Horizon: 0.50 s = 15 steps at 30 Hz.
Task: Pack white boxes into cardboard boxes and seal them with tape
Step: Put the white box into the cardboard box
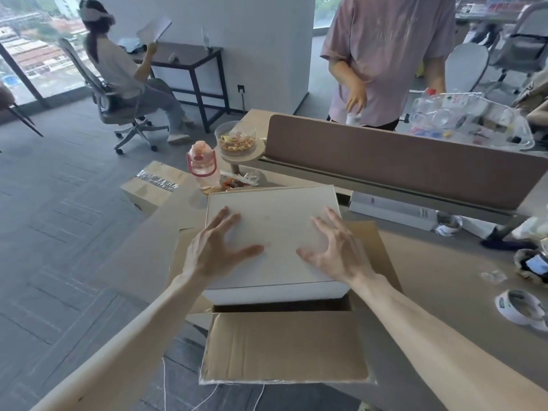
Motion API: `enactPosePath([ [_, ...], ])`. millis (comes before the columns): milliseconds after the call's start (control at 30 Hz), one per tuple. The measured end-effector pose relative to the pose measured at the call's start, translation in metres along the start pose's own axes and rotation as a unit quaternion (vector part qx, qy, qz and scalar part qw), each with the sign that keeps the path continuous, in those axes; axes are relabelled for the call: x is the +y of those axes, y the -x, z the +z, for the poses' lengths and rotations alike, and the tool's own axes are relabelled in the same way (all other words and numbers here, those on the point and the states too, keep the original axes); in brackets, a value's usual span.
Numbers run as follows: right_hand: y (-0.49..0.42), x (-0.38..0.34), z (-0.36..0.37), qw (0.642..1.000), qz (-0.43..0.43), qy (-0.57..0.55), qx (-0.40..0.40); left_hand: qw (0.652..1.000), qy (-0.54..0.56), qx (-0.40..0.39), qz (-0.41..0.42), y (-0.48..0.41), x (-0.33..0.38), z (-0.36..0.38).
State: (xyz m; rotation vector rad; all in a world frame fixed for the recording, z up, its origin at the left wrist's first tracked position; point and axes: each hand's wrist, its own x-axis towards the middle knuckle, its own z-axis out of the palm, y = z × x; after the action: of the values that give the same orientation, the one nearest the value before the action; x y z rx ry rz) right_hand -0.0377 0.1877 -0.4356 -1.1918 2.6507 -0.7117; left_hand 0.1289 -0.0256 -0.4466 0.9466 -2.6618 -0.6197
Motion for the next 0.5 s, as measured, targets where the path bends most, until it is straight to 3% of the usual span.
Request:
enactPosePath([
  [500,0.039,0.069,0.046,0.995,0.083,-0.040,-0.047,0.994,0.003,-0.113,-0.006,0.016,0.007,0.082],
])
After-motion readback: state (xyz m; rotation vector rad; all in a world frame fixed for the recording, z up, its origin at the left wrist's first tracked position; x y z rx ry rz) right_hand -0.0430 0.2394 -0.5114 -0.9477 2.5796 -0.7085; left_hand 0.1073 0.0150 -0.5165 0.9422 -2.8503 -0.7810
